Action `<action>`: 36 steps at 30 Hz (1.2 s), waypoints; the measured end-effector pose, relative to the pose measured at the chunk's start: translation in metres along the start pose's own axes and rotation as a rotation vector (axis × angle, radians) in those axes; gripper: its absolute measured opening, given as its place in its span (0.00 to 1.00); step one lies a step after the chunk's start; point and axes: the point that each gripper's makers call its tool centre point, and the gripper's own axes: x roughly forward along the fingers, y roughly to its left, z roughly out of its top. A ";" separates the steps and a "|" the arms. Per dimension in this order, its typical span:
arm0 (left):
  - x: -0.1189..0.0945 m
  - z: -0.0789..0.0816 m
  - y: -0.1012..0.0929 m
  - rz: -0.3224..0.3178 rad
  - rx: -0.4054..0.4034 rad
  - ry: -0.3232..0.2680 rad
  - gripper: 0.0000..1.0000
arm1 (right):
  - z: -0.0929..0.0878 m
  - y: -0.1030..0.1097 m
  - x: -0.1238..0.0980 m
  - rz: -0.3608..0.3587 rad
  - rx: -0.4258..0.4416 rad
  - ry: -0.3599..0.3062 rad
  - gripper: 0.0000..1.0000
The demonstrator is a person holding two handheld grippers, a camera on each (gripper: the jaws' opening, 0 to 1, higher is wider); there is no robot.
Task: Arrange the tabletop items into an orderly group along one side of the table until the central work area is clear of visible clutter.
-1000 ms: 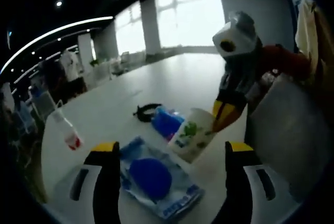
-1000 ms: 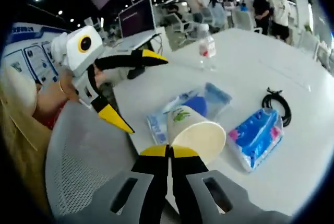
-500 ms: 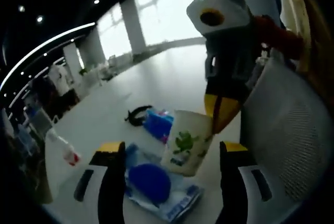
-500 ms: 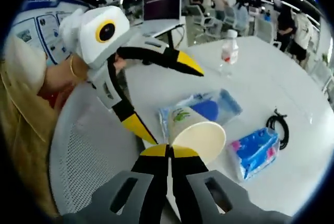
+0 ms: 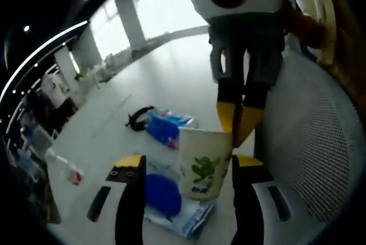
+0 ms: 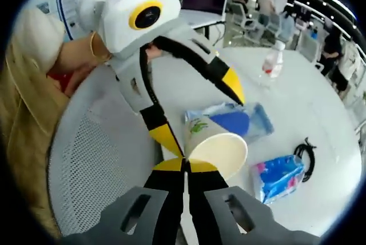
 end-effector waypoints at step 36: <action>0.002 0.005 -0.026 -0.162 -0.039 0.040 0.39 | 0.001 0.012 -0.005 0.043 -0.307 0.061 0.01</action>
